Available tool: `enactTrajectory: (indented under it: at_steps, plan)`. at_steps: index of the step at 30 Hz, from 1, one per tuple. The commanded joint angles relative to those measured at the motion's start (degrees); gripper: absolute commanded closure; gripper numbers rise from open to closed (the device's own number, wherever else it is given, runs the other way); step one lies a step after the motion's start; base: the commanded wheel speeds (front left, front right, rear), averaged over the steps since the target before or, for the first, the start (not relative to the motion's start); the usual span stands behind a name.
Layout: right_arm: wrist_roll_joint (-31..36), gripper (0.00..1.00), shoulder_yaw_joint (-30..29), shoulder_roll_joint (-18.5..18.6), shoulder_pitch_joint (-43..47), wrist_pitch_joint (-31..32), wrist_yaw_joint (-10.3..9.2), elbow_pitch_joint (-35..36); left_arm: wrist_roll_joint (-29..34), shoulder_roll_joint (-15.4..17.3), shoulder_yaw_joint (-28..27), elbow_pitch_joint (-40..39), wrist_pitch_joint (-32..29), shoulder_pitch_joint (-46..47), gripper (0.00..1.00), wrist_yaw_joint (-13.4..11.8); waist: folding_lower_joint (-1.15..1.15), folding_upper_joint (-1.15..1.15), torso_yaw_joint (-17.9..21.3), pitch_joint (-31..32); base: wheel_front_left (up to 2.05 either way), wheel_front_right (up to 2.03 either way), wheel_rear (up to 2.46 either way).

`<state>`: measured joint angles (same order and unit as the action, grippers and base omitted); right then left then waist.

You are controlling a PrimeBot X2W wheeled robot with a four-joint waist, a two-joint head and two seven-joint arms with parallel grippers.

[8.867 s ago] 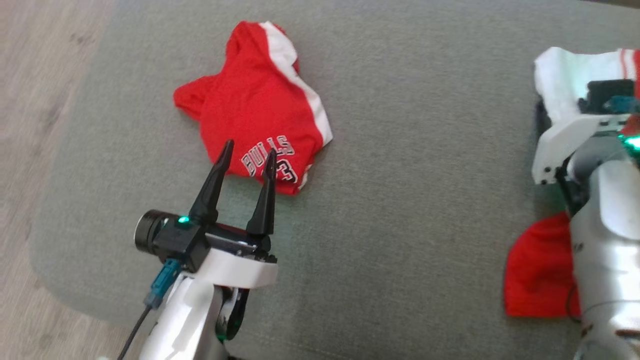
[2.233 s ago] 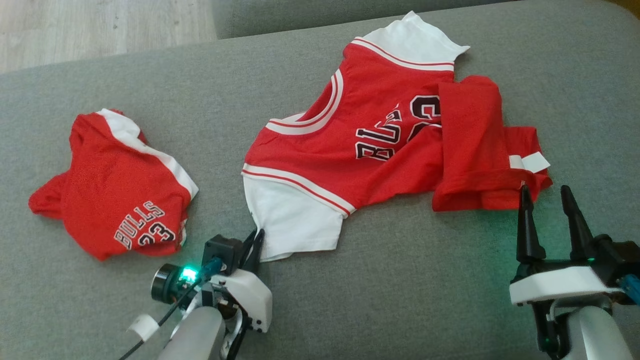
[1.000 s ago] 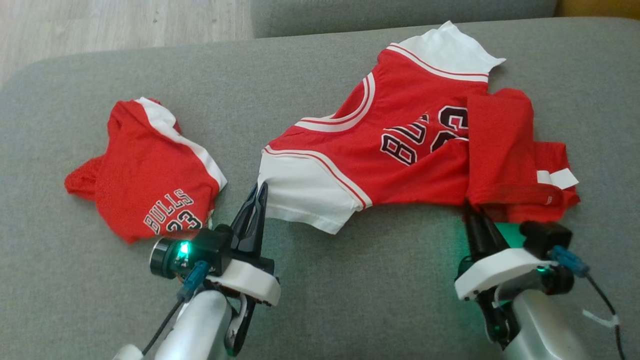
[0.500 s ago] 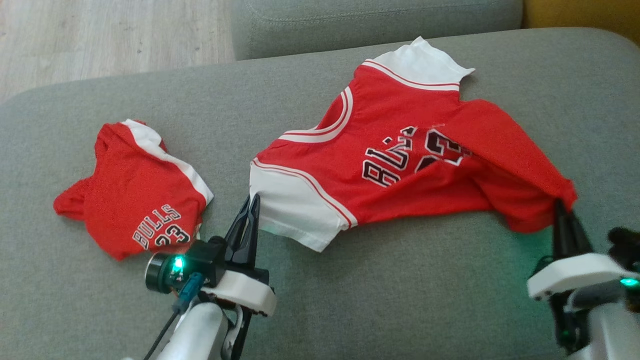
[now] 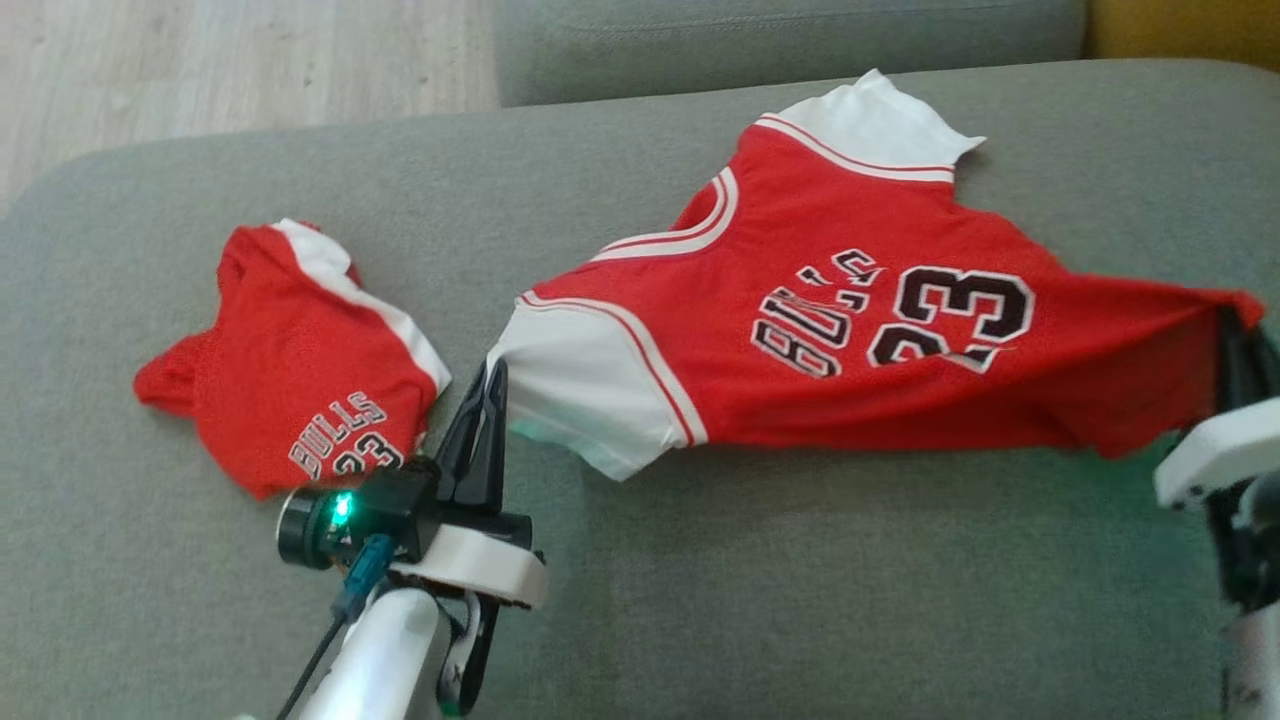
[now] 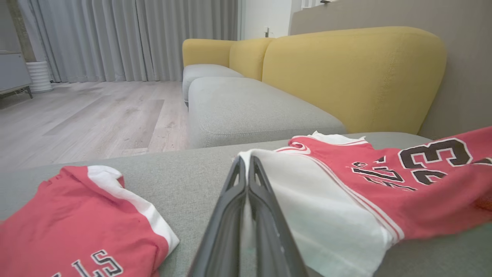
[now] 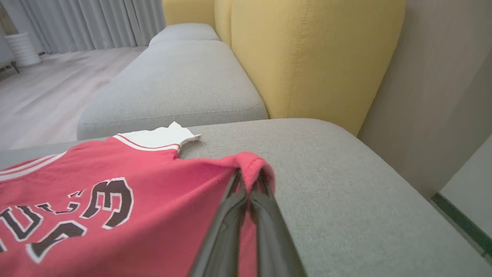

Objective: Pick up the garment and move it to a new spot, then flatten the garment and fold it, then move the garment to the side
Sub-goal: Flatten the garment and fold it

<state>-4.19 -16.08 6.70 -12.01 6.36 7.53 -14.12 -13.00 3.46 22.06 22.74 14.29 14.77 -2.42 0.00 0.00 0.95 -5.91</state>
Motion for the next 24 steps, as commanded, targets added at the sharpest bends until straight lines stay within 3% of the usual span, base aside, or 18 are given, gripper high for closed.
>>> enactTrajectory:
  at_steps: [1, 10, 16, 17, 19, 20, 23, 24]
  plan:
    - [1.7, 1.0, 0.6, 2.1, -3.1, 0.5, -0.04, 1.5, 0.6, 0.9, -2.4, -2.6, 0.7, 1.7, 1.0, -0.4, 0.0, 0.0, -0.9, -0.7, 0.0, 0.0, 0.0]
    - [8.0, 1.0, 1.6, 6.0, -10.4, 2.9, -0.04, -6.1, 2.1, 1.0, -3.4, -5.5, 0.7, 2.7, 1.0, -0.1, 0.0, 0.0, -4.0, -3.7, 0.0, 0.0, 0.0]
    - [10.2, 1.0, 4.3, 7.9, -17.6, 0.9, -0.04, -14.6, 2.8, 0.8, -3.4, -5.5, 0.7, 3.6, 1.0, 0.8, 0.0, 0.0, -5.3, -5.6, 0.0, 0.0, 0.0]
    - [10.8, 0.0, 4.8, 8.2, -18.9, -0.1, -0.04, -16.1, 2.9, 0.8, -3.3, -5.3, 0.7, 3.8, 1.0, 1.0, 0.0, 0.0, -5.4, -5.9, 0.0, 0.0, 0.0]
    - [12.4, 0.0, 5.5, 8.7, -21.2, -1.6, -0.04, -19.5, 3.1, 0.8, -3.0, -4.6, 0.7, 4.2, 1.0, 1.3, 0.0, 0.0, -5.5, -6.2, 0.0, 0.0, 0.0]
    - [13.2, 0.0, 5.6, 8.7, -22.2, -2.6, -0.04, -20.9, 3.3, 0.8, -2.8, -4.1, 0.7, 4.4, 0.88, 1.5, 0.0, 0.0, -5.5, -6.3, 0.0, 0.0, 0.0]
    - [14.8, 0.0, 5.3, 8.0, -24.6, -5.9, -0.04, -23.7, 3.5, 0.7, -2.6, -3.0, 0.7, 4.7, 0.03, 1.7, 0.0, 0.0, -5.3, -6.1, 0.0, 0.0, 0.0]
    - [15.4, 0.0, 5.3, 7.7, -24.9, -7.1, -0.04, -24.1, 3.6, 0.7, -2.7, -2.7, 0.7, 4.7, 0.0, 1.6, 0.0, 0.0, -5.1, -5.9, 0.0, 0.0, 0.0]
